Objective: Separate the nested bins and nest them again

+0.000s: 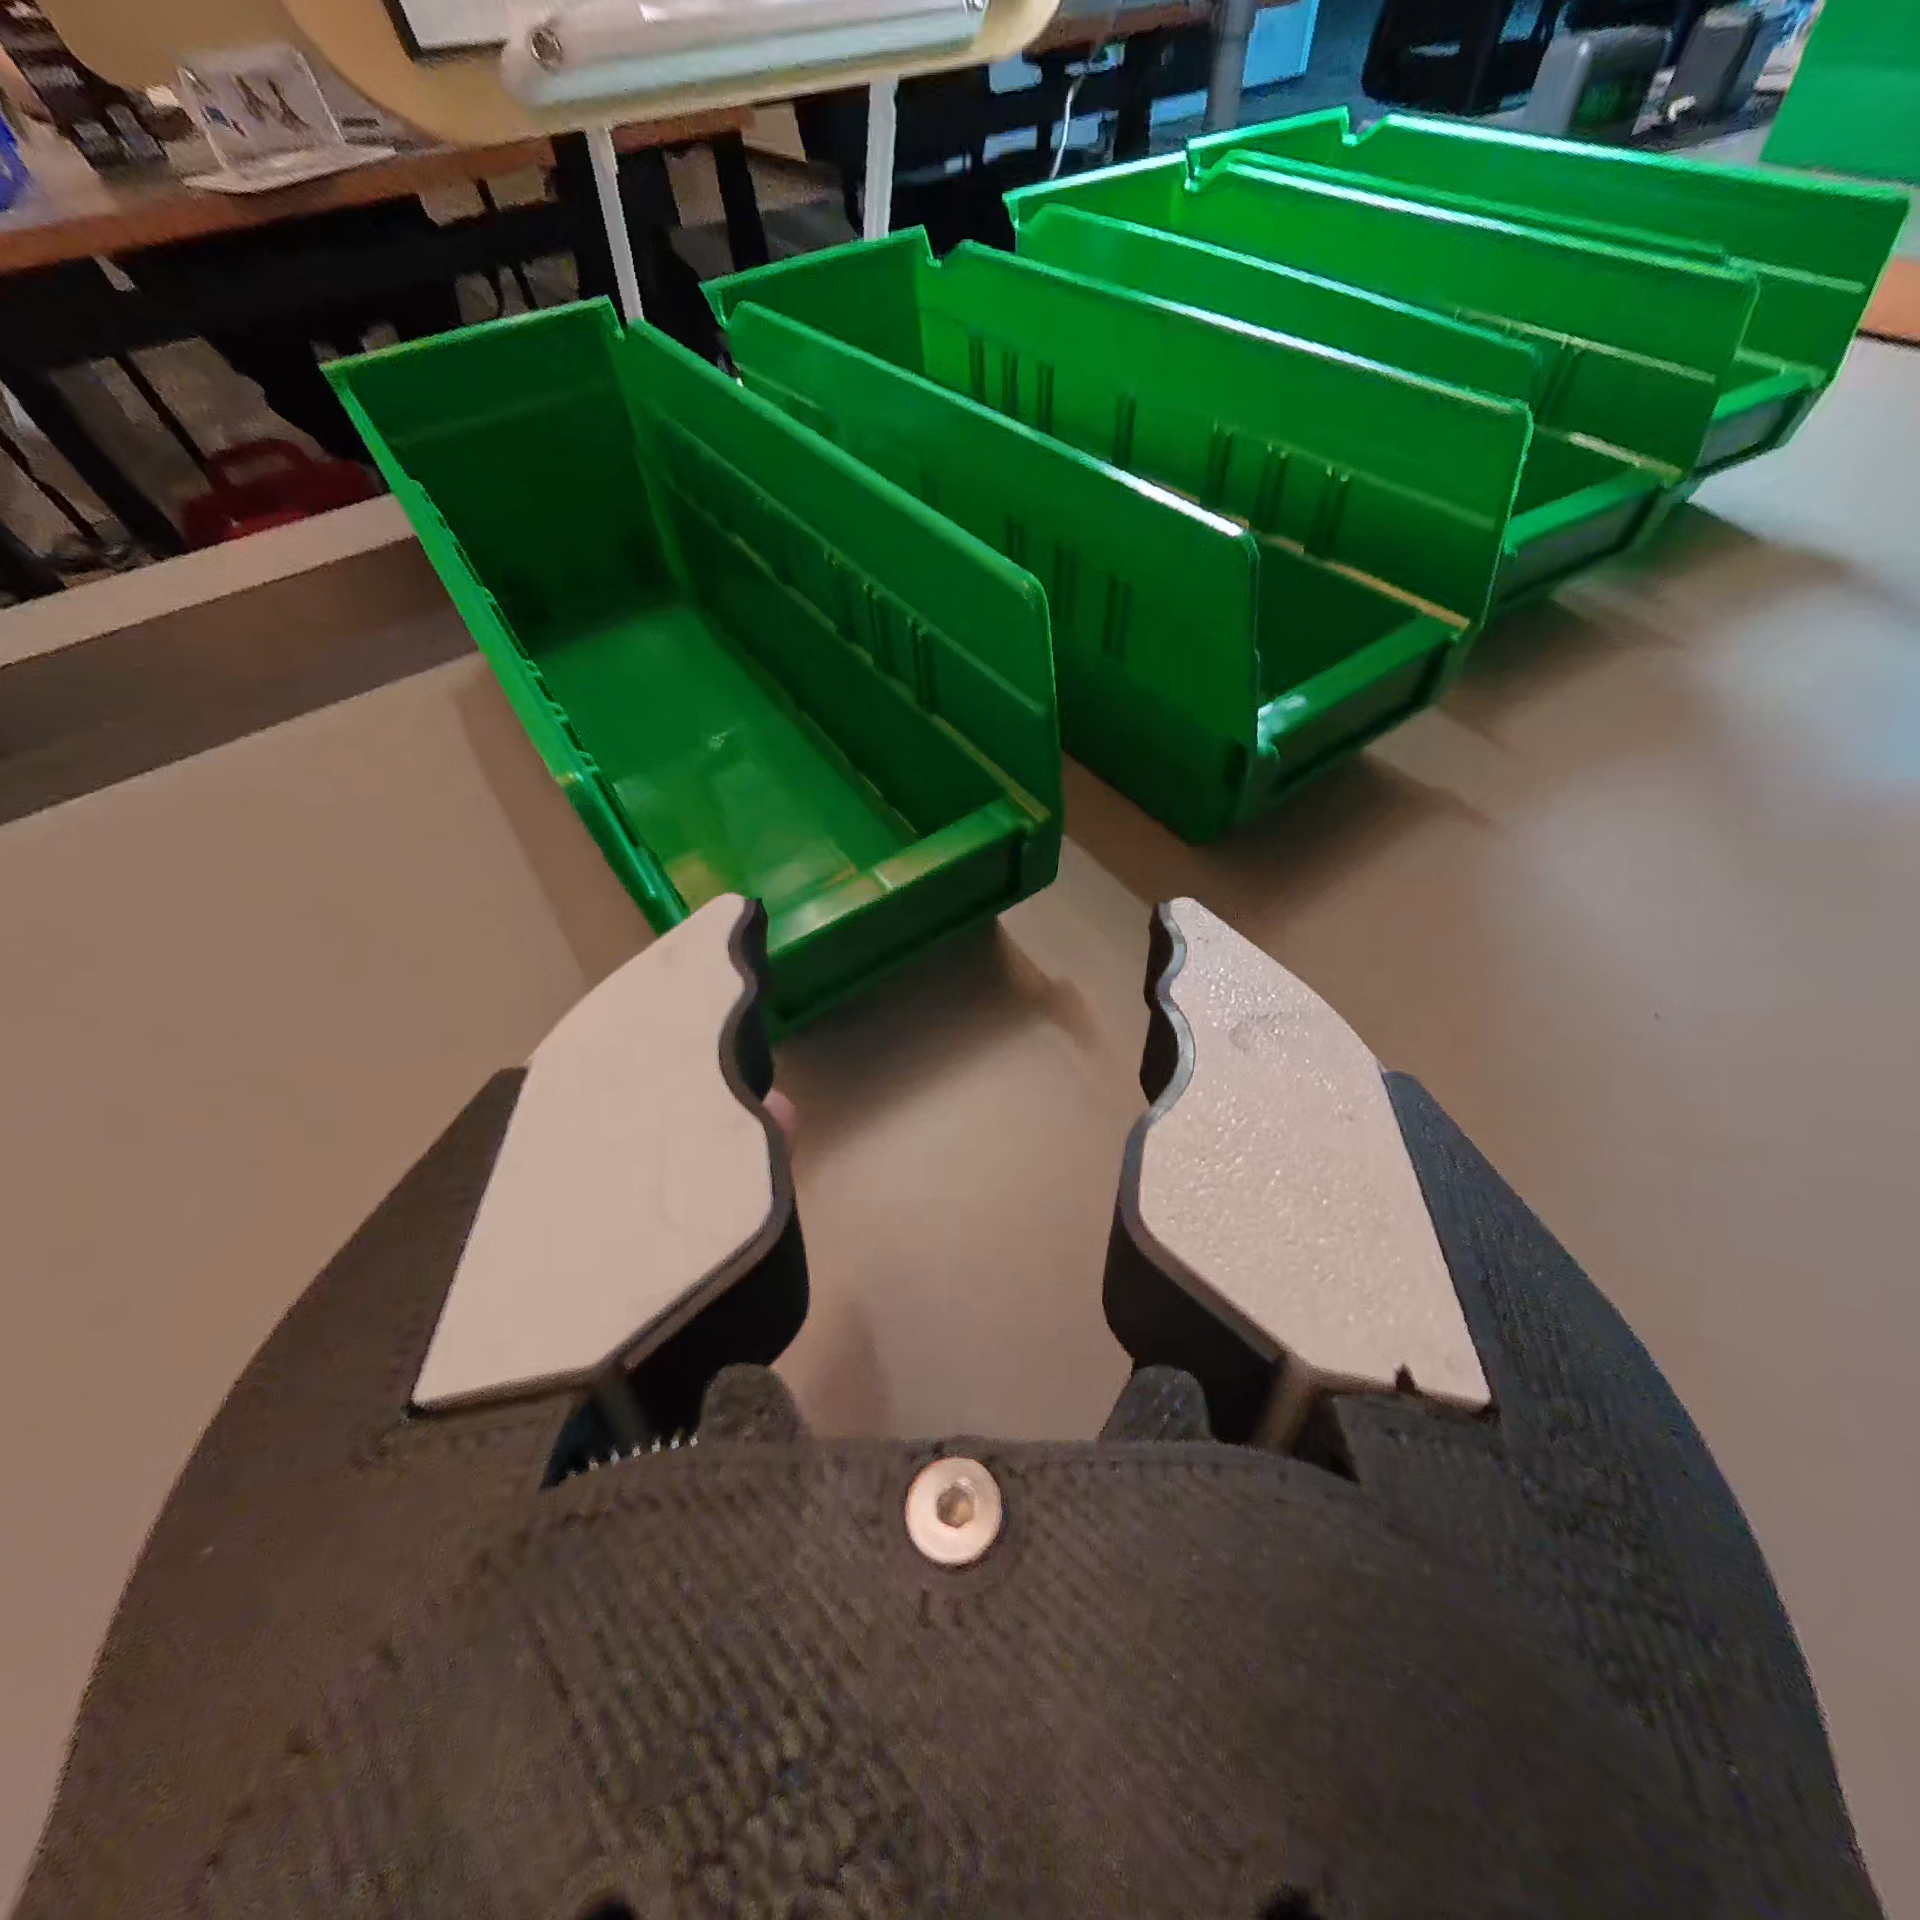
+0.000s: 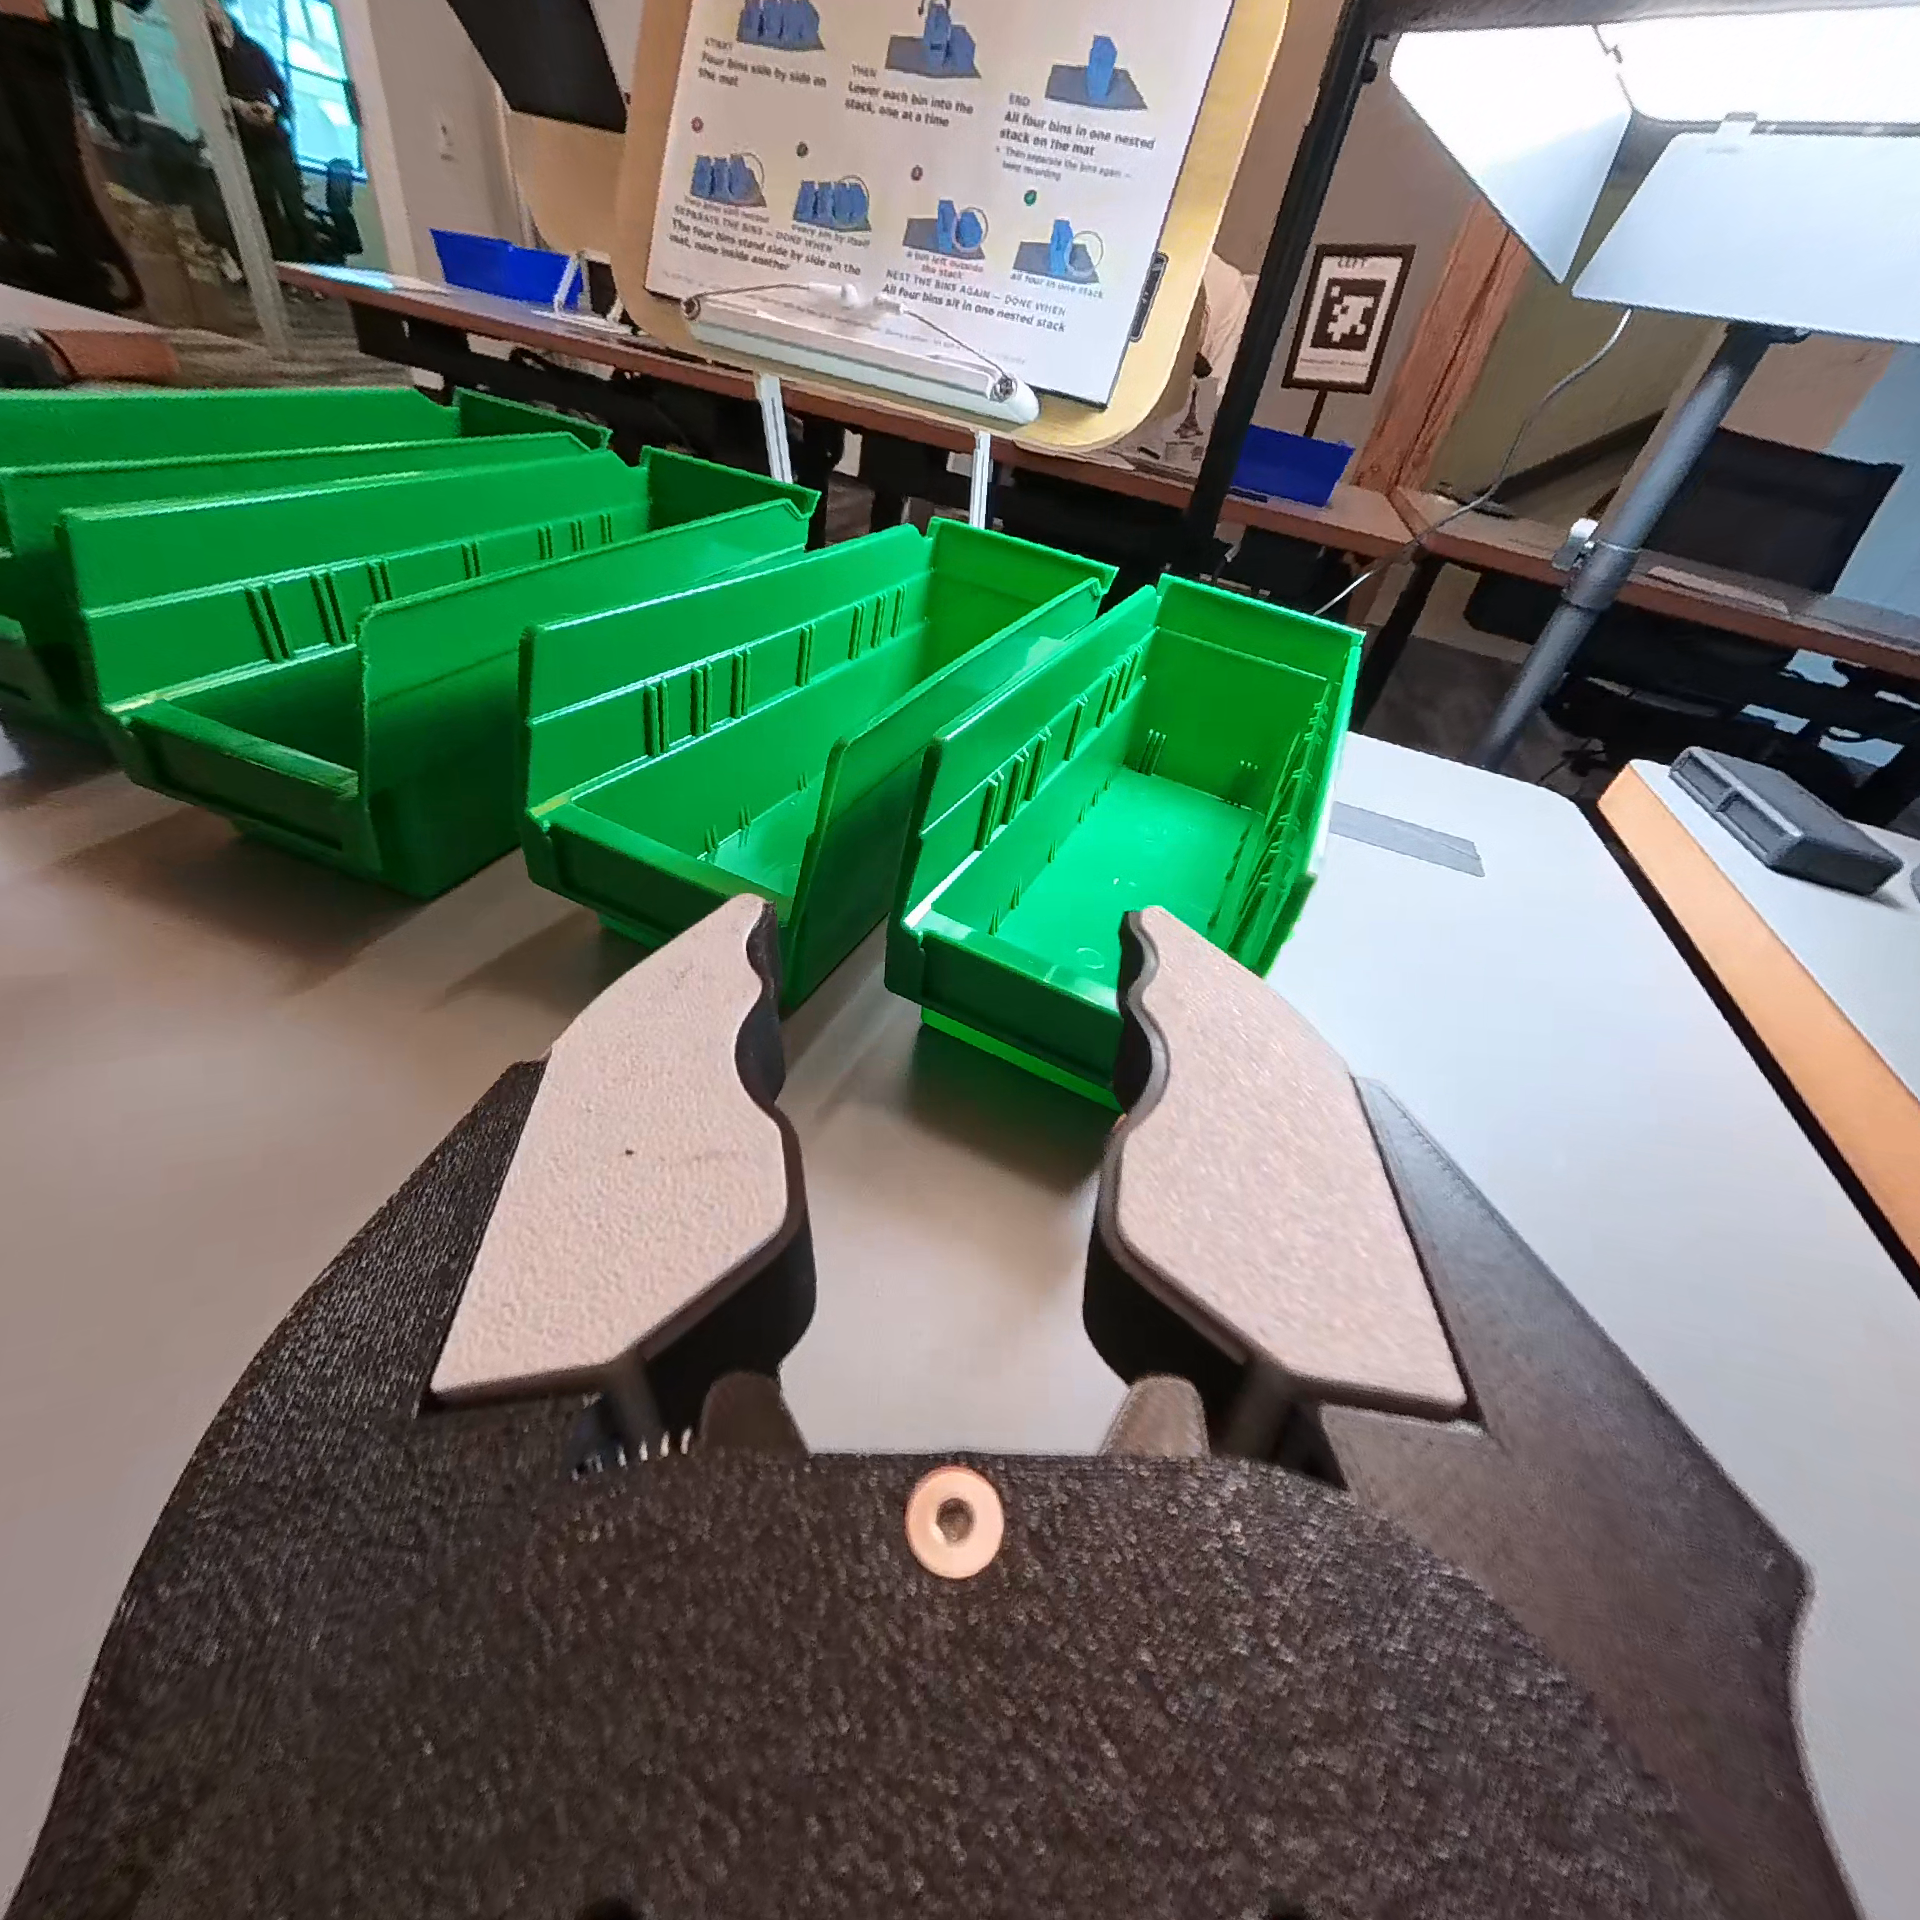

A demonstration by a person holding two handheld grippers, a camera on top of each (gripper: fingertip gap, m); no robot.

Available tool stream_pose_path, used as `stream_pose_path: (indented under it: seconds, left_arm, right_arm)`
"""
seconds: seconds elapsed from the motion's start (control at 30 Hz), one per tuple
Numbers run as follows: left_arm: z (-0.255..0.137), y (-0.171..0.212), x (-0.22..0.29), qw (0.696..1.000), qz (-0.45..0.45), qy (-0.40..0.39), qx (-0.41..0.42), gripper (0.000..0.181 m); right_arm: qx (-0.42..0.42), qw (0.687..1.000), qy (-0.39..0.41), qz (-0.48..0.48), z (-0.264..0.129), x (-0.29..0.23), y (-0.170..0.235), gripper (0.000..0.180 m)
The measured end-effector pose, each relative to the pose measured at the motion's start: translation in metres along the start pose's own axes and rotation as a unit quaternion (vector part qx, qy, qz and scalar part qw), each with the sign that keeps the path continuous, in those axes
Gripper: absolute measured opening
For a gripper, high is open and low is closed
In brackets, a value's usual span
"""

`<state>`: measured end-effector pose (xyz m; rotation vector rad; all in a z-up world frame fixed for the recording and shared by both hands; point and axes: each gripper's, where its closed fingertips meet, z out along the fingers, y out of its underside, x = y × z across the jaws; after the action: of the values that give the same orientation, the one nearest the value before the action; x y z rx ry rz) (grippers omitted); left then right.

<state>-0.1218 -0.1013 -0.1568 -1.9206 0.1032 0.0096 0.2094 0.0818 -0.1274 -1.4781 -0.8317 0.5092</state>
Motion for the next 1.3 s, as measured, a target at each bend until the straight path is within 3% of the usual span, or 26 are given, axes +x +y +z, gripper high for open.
stream_pose_path:
  seconds: [0.27, 0.43, 0.6, 0.77, 1.1, 1.17, 1.3]
  left_arm:
    - [0.0, 0.005, -0.005, 0.998, 0.053, -0.033, -0.021, 0.052]
    - [0.001, -0.002, -0.013, 0.99, 0.132, -0.051, -0.028, 0.051]
    - [0.011, 0.001, -0.015, 0.96, 0.259, -0.023, -0.106, 0.048]
    - [0.03, 0.013, -0.018, 0.909, 0.361, 0.022, -0.206, 0.046]
    - [0.06, 0.044, -0.026, 0.817, 0.445, 0.07, -0.36, 0.038]
    - [0.063, 0.049, -0.028, 0.804, 0.464, 0.071, -0.365, 0.029]
    - [0.065, 0.041, -0.023, 0.804, 0.487, 0.063, -0.335, 0.029]
  right_arm:
    - [-0.002, 1.0, -0.002, 0.004, -0.001, 0.0, 0.001, 0.062]
    - [-0.007, 1.0, -0.014, -0.01, 0.002, -0.007, 0.004, 0.062]
    - [-0.015, 0.999, -0.02, -0.044, 0.005, -0.015, 0.007, 0.062]
    - [-0.011, 0.998, -0.023, -0.063, 0.004, -0.02, 0.006, 0.062]
    - [-0.003, 0.999, -0.039, -0.023, 0.002, -0.016, 0.003, 0.063]
    - [-0.002, 0.999, -0.043, -0.018, 0.001, -0.016, 0.003, 0.063]
    - [-0.008, 0.997, -0.074, -0.02, 0.0, -0.024, 0.004, 0.063]
